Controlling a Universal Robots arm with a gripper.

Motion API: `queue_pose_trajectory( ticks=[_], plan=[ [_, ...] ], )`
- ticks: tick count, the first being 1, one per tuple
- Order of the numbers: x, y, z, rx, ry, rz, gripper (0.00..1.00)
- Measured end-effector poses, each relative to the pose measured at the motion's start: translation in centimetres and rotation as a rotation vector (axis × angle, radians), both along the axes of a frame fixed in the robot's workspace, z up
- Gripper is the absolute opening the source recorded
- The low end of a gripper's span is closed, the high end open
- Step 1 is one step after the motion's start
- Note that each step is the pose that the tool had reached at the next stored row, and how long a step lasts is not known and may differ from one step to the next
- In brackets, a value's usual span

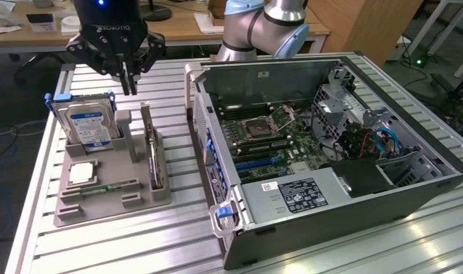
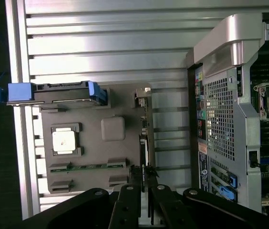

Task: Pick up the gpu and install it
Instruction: 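Pick up the gpu and move the gpu toward the slot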

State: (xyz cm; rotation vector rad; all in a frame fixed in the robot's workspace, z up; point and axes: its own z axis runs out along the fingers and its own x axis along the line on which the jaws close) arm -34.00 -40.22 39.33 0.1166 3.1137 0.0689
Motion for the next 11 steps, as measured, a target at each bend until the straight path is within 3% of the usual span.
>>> queue_pose_trajectory(
  ticks=[1,7,10,11],
  plan=[
    [0.00,0.00,0.00,0.0000,0.0000,0.000,0.17],
    [0.00,0.00,0.00,0.0000,0.0000,0.000,0.47],
    [-0.01,-0.01,-0.04,0.0002,0.0000,0.004,0.53],
    [-0.01,-0.02,-0.08,0.0004,0.0000,0.009,0.59]
  ],
)
